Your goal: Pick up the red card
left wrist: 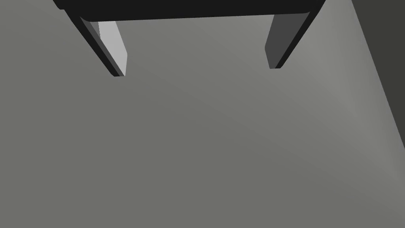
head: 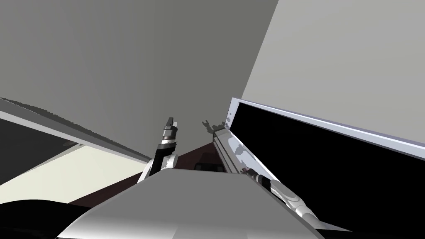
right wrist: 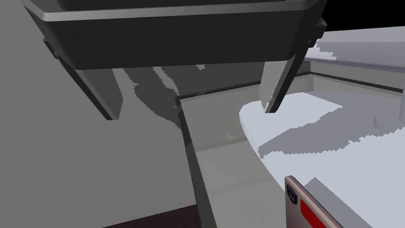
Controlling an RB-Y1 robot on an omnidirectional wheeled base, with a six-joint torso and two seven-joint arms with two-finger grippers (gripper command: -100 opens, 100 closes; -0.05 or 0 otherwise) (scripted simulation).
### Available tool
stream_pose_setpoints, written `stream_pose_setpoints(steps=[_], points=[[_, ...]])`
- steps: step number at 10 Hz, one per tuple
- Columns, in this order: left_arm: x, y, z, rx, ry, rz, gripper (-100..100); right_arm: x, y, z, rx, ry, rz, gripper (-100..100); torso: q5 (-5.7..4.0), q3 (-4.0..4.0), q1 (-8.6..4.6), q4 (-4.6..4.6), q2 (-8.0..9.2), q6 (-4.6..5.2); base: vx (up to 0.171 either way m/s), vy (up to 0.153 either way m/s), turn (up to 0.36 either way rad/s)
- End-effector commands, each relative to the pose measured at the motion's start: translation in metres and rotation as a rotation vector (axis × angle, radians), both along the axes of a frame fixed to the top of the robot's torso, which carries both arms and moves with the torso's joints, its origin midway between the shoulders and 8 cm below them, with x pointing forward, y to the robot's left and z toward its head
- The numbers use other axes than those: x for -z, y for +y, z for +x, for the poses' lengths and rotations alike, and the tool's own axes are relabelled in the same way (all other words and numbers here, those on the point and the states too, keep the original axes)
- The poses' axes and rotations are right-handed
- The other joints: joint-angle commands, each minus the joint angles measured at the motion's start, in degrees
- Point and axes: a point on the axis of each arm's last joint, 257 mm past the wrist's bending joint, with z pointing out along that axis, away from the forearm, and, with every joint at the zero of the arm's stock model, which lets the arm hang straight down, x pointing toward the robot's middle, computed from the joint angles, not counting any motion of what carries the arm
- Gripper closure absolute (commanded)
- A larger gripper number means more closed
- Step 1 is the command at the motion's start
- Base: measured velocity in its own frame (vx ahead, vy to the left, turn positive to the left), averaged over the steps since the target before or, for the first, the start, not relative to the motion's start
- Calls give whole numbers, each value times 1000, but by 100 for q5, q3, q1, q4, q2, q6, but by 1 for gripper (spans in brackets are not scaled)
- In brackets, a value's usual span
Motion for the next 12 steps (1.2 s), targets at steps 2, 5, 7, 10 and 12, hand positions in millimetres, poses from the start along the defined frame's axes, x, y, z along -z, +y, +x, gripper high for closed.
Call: stream_pose_setpoints(steps=[2,5,7,10,12], points=[[0,0,0,0,0,0,0,19,-28,-34,-9,85,-69,-100,-1,4,-1,1,7,2,45,8,82],[0,0,0,0,0,0,0,33,-56,-72,-23,177,-136,-100,-1,-3,-1,-1,-5,0,74,12,118],[0,0,0,0,0,0,0,39,-67,-90,-27,219,-164,-100,0,8,0,3,15,3,24,4,41],[0,0,0,0,0,0,0,47,-86,-121,-33,292,-208,-100,-1,5,-2,2,9,3,49,0,98],[0,0,0,0,0,0,0,53,-97,-147,-35,350,-237,-100,-1,7,-6,3,13,1,46,-7,132]])
